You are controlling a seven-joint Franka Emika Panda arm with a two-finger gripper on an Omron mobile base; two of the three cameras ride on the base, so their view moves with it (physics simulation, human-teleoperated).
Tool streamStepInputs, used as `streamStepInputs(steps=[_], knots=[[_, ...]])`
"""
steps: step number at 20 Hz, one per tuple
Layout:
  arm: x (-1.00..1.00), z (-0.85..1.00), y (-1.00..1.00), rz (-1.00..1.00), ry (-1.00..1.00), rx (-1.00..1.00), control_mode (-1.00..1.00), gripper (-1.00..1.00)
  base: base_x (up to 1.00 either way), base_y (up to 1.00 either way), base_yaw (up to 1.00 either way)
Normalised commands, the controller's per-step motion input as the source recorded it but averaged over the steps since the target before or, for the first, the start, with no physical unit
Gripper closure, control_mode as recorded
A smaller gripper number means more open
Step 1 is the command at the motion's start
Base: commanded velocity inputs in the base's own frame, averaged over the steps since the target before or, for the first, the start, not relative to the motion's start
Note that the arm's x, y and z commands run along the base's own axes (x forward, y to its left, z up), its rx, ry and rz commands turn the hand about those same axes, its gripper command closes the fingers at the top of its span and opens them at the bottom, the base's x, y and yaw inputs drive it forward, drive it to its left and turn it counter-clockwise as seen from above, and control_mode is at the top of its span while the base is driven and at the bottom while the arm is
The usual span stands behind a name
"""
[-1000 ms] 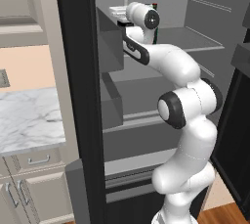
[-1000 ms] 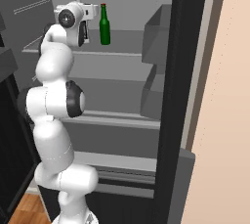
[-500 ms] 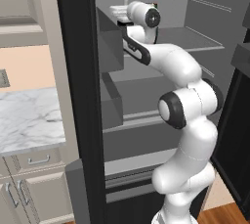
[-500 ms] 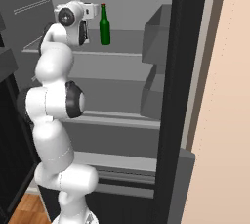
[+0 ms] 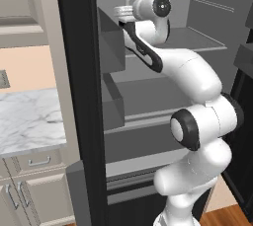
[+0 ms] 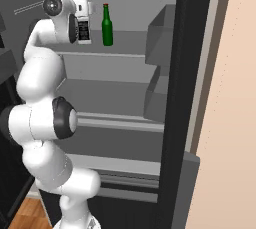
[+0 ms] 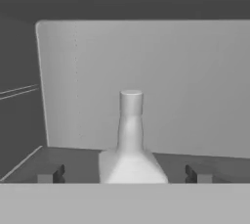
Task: Place the beer and liquor on the top shelf of the fridge to keep them out of children's reach, and place the lime on lower shelves for easy access.
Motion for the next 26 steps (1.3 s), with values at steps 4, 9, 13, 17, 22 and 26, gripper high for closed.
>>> streamStepInputs(steps=[4,9,13,17,22,26], knots=[[-0.78,-0.21,-0.16,-0.01,0.07,-0.06,-1.00,-1.00,0.00,0.00,0.00],[-0.80,-0.48,-0.30,0.00,0.00,-0.03,-1.00,-1.00,0.00,0.00,0.00],[-0.96,-0.56,-0.30,0.00,0.00,0.00,-1.00,-1.00,0.00,0.00,0.00],[-0.97,-0.42,-0.35,0.00,0.00,0.00,-1.00,-1.00,0.00,0.00,0.00],[-0.83,-0.10,-0.33,0.00,0.09,0.00,-1.00,-1.00,0.00,0.00,0.00],[-0.73,0.00,-0.19,-0.02,0.15,0.00,-1.00,-1.00,0.00,0.00,0.00]])
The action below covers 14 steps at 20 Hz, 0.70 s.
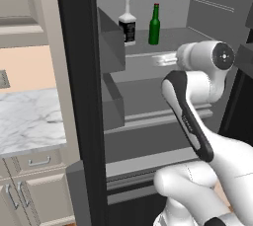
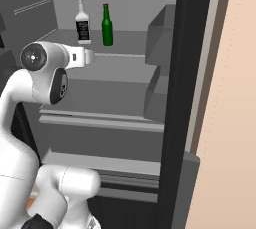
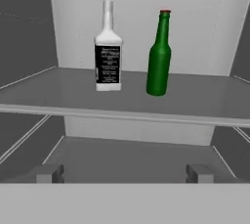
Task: Place the beer and liquor on the top shelf of the fridge to keep them out of children's reach, and place the lime on lower shelves for easy access.
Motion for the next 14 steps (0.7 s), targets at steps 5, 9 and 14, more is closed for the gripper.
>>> streamStepInputs(steps=[5,9,14], knots=[[-0.72,0.00,-0.12,-0.02,0.16,0.00,-1.00,-1.00,0.00,0.00,0.00],[-0.65,0.00,-0.08,0.00,0.13,0.00,-1.00,-1.00,0.00,0.00,0.00],[-0.29,0.00,-0.03,0.00,0.03,0.00,1.00,-1.00,-0.53,-0.04,0.00]])
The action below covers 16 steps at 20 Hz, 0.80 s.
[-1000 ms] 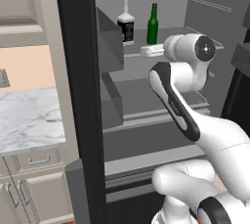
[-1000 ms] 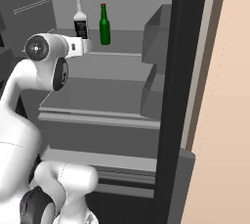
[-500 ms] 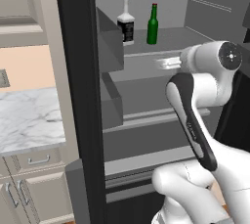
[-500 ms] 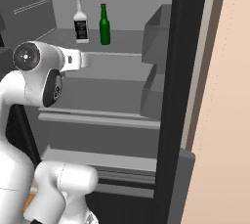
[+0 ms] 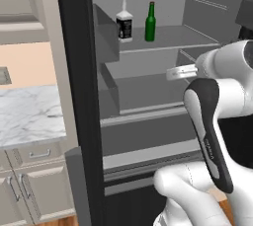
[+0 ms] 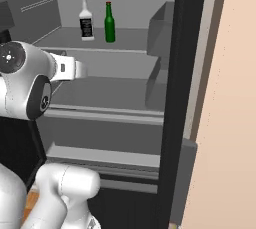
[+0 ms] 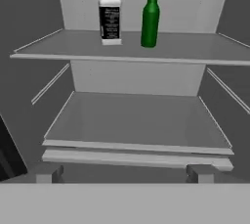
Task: Place the beer and liquor on the top shelf of the fridge to keep them out of children's reach, and place the lime on lower shelves for easy access.
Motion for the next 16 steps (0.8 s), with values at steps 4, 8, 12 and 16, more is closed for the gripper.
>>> streamStepInputs(steps=[4,8,12,16], knots=[[0.00,0.00,0.00,0.00,0.00,0.00,1.00,-1.00,-0.99,0.00,0.00],[0.00,0.00,0.00,0.00,0.00,0.00,1.00,-1.00,-1.00,0.00,0.00],[0.00,0.00,0.00,0.00,0.00,0.00,1.00,-1.00,-0.89,0.36,0.00],[0.00,0.00,0.00,0.00,0.00,0.00,1.00,-1.00,-0.51,0.84,0.03]])
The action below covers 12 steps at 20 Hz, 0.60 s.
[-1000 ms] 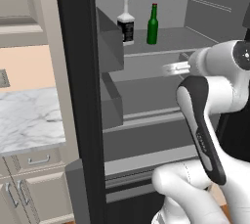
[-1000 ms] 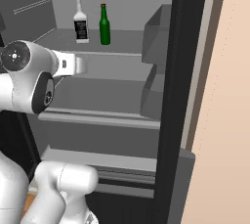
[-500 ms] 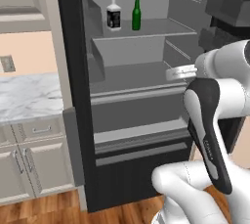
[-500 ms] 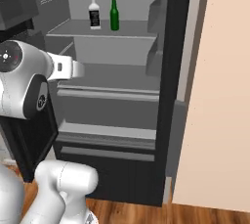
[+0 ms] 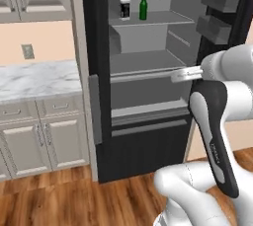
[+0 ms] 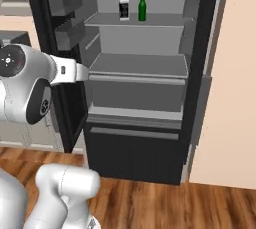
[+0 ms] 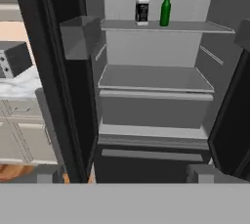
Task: Place the beer and liquor on the top shelf of the fridge to keep them out of children's reach, and place the lime on lower shelves for easy access.
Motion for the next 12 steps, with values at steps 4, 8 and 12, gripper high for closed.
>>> streamStepInputs(steps=[4,8,12], knots=[[0.00,0.00,0.00,0.00,0.00,0.00,1.00,-1.00,-0.18,1.00,0.04],[0.00,0.00,0.00,0.00,0.00,0.00,1.00,-1.00,0.00,1.00,0.01],[0.00,0.00,0.00,0.00,0.00,0.00,1.00,-1.00,0.02,1.00,0.00]])
